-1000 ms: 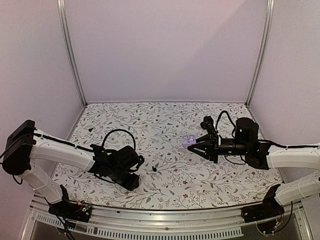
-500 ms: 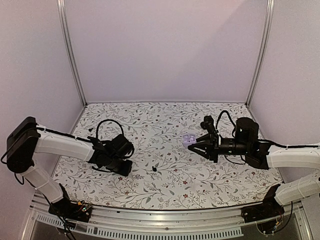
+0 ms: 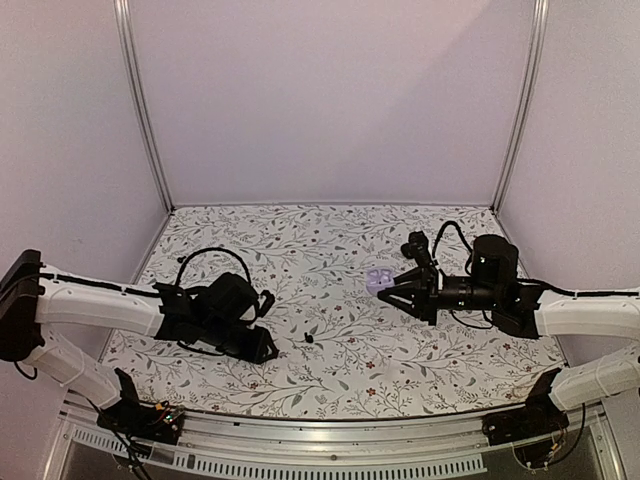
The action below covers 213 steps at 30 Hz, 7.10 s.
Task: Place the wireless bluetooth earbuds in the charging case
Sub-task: Move the left earbud to the center of the board, then pick up the left earbud from the center of the board, then insert the left earbud into the left side groove of the charging case.
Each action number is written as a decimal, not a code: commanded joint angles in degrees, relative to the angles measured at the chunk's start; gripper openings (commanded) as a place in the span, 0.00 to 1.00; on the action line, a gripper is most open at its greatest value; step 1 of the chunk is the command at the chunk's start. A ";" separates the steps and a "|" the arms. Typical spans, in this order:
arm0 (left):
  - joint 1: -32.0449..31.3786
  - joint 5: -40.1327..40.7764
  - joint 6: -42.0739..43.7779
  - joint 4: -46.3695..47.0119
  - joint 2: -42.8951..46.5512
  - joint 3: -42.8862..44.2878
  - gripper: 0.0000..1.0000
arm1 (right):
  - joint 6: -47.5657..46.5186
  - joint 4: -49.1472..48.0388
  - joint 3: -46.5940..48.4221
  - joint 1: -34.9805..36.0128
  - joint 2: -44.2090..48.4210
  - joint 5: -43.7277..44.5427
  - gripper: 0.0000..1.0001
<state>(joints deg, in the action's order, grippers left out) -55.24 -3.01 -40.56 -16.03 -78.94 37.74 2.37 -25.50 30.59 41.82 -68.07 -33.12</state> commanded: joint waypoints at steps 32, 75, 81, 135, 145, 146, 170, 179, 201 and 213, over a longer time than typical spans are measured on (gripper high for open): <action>4.43 6.48 9.13 -9.83 -14.91 14.26 0.38 | -1.10 1.24 0.00 -0.45 1.63 1.40 0.00; 0.46 4.42 33.90 -36.11 -34.94 36.97 0.25 | -0.83 1.41 -1.60 -0.45 3.64 2.45 0.00; 0.56 5.49 34.51 -35.69 -35.37 37.25 0.19 | -0.81 1.41 -1.49 -0.43 3.48 2.45 0.00; -9.75 7.79 42.16 40.37 5.36 14.77 0.08 | -0.36 -31.74 3.78 12.17 -11.79 16.37 0.00; -10.39 7.65 43.01 39.27 3.26 15.91 0.08 | 1.83 -30.56 5.68 12.67 -13.02 16.88 0.00; -10.39 7.80 43.04 38.91 3.09 16.09 0.08 | 2.05 -30.62 5.66 12.67 -13.04 16.77 0.00; -10.32 10.93 43.61 36.61 0.69 17.05 0.07 | 1.95 -32.68 3.74 12.68 -11.34 16.21 0.00; -12.08 14.44 46.25 35.55 -0.98 17.68 0.10 | 3.34 -32.29 3.51 12.69 -9.52 21.43 0.00; -13.76 21.11 45.42 32.78 -2.97 20.17 0.13 | 2.22 -32.13 2.99 12.72 -8.06 23.99 0.00; -13.75 22.36 43.32 31.24 -4.96 21.49 0.08 | 0.19 -29.75 3.77 12.68 -8.04 27.17 0.00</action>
<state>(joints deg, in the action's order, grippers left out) -68.36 18.94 4.05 18.94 -82.43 58.37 3.68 -52.95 33.52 54.50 -78.32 -8.47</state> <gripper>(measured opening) 0.129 0.184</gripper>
